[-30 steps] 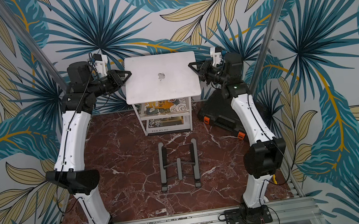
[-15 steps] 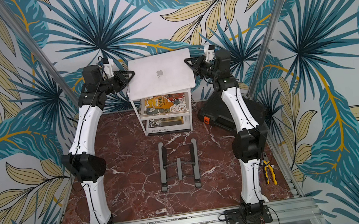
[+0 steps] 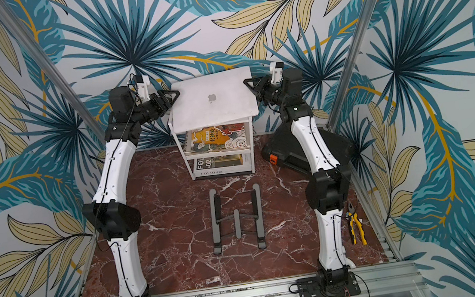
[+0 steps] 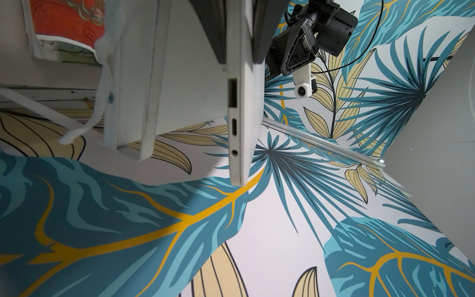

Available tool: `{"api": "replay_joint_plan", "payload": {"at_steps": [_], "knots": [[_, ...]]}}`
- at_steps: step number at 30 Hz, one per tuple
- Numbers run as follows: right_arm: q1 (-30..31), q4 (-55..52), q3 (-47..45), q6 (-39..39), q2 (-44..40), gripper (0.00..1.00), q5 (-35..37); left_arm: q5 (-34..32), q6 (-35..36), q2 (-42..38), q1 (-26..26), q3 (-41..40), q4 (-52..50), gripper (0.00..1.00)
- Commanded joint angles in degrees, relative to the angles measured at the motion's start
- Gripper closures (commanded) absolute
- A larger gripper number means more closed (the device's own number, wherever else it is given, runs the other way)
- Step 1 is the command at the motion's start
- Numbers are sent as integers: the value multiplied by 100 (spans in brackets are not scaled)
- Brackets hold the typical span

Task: Close the laptop lid and set it aside
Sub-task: Place the laptop on the shelf.

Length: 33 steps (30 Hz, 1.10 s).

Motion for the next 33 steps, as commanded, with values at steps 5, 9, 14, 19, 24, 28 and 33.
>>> {"api": "replay_joint_plan", "payload": {"at_steps": [5, 9, 14, 19, 24, 28, 33], "knots": [[-229, 47, -133, -121, -65, 100, 408, -142, 682, -782, 143, -15, 353, 28], [-229, 58, -241, -80, -60, 100, 321, -97, 1243, -1112, 157, -420, -190, 30], [-270, 250, -709, -121, -91, 100, 256, -164, 1579, -2050, 157, -2275, 446, 28], [-370, 438, -1248, -60, -176, 100, 272, -98, 1797, -2318, 157, -3039, 518, 28], [-363, 423, -1398, -75, -326, 100, 416, -4, 1656, -2369, 157, -3370, 853, 28], [-363, 164, -1404, -79, -467, 100, 633, -12, 1698, -2458, 144, -3507, 966, 27], [-275, -149, -1413, 29, -582, 100, 895, -42, 1927, -2505, 126, -3515, 755, 25]]}}
